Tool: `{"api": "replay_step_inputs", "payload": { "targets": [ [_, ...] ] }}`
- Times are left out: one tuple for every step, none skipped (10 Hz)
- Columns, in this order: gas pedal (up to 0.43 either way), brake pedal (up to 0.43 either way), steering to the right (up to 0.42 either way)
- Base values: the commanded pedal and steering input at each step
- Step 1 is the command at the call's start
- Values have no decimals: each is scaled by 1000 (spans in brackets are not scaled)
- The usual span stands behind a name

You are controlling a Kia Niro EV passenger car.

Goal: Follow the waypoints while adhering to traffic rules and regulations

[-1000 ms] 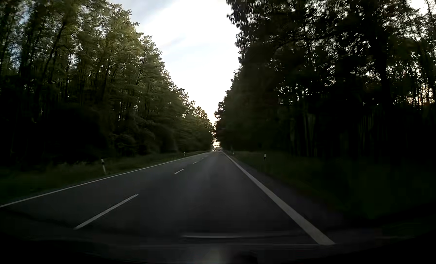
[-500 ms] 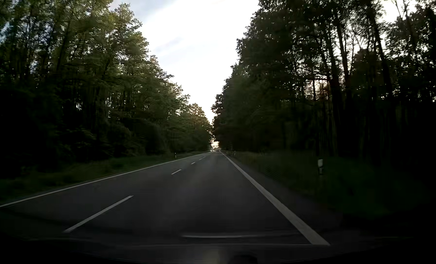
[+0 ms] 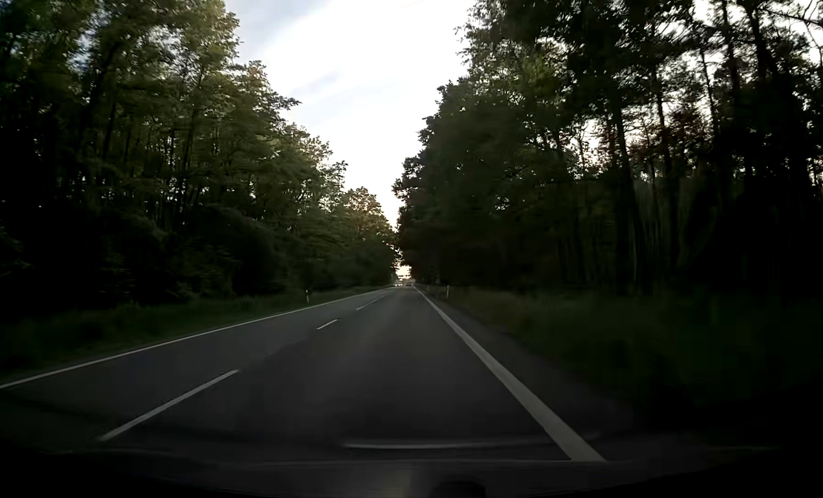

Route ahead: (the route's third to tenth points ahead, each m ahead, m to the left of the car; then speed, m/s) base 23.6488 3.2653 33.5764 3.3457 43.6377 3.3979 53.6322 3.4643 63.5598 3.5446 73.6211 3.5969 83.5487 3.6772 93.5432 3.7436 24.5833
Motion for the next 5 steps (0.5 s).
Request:
{"api": "replay_step_inputs", "payload": {
  "targets": [
    [59, 0, 0],
    [59, 0, -1],
    [59, 0, -3],
    [59, 0, -8],
    [59, 0, -10]
  ]
}}
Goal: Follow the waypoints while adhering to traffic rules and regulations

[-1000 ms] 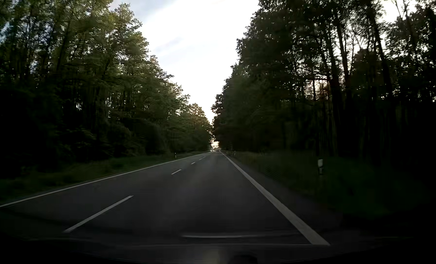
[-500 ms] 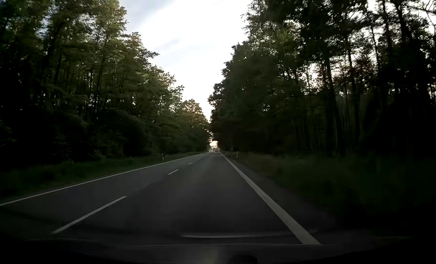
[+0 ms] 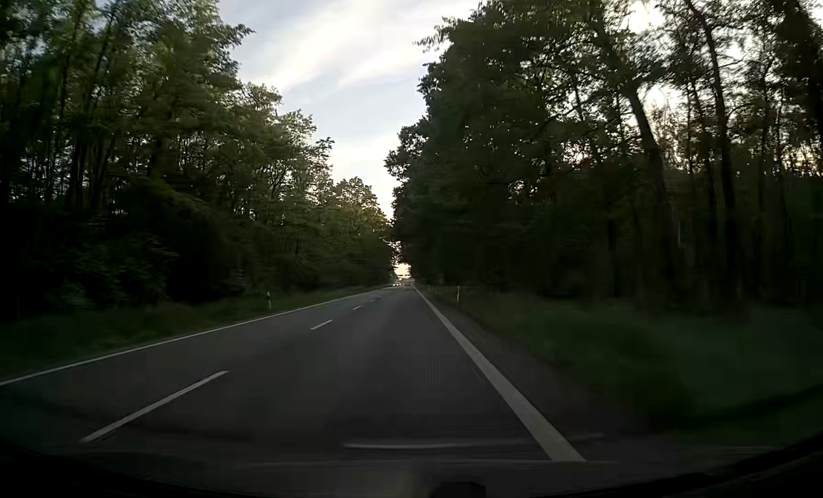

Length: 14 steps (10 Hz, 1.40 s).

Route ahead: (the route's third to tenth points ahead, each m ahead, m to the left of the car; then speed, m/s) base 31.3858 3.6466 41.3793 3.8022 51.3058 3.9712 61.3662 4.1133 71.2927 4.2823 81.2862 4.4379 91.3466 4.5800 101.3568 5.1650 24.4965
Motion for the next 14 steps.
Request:
{"api": "replay_step_inputs", "payload": {
  "targets": [
    [59, 0, -9],
    [59, 0, -8],
    [59, 0, -6],
    [59, 0, -5],
    [59, 0, -5],
    [59, 0, -5],
    [59, 0, -5],
    [59, 0, -4],
    [59, 0, -5],
    [59, 0, -5],
    [59, 0, -4],
    [59, 0, -4],
    [59, 0, -4],
    [59, 0, -4]
  ]
}}
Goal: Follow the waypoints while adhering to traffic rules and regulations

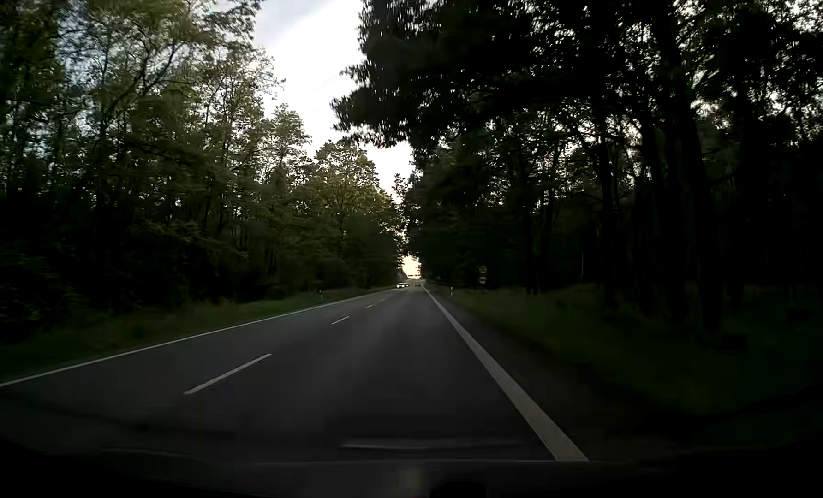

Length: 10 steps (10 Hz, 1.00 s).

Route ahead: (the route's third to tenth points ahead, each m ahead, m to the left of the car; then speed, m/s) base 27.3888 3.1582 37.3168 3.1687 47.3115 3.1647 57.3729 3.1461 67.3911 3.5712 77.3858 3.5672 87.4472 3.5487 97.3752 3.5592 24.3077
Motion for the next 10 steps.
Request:
{"api": "replay_step_inputs", "payload": {
  "targets": [
    [59, 0, -4],
    [59, 0, -4],
    [59, 0, -3],
    [59, 0, -3],
    [59, 0, -2],
    [59, 0, -3],
    [59, 0, -2],
    [47, 0, -2],
    [39, 0, -1],
    [28, 0, 0]
  ]
}}
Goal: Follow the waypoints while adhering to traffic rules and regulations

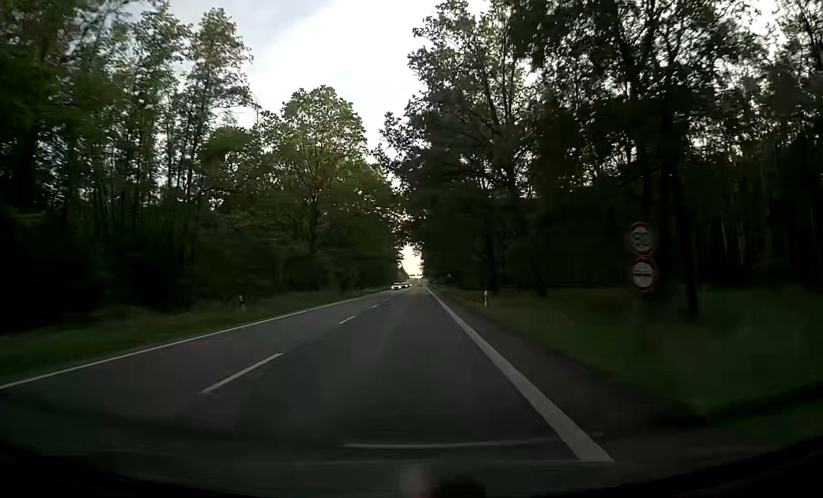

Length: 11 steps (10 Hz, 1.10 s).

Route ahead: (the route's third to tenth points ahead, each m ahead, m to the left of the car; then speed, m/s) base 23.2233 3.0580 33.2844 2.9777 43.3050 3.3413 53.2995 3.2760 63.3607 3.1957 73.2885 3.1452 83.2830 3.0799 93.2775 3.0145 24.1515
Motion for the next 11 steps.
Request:
{"api": "replay_step_inputs", "payload": {
  "targets": [
    [28, 0, 0],
    [28, 0, -1],
    [28, 0, -1],
    [28, 0, -2],
    [28, 0, -2],
    [28, 0, -2],
    [28, 0, -2],
    [28, 0, -2],
    [28, 0, -2],
    [28, 0, -2],
    [28, 0, -2]
  ]
}}
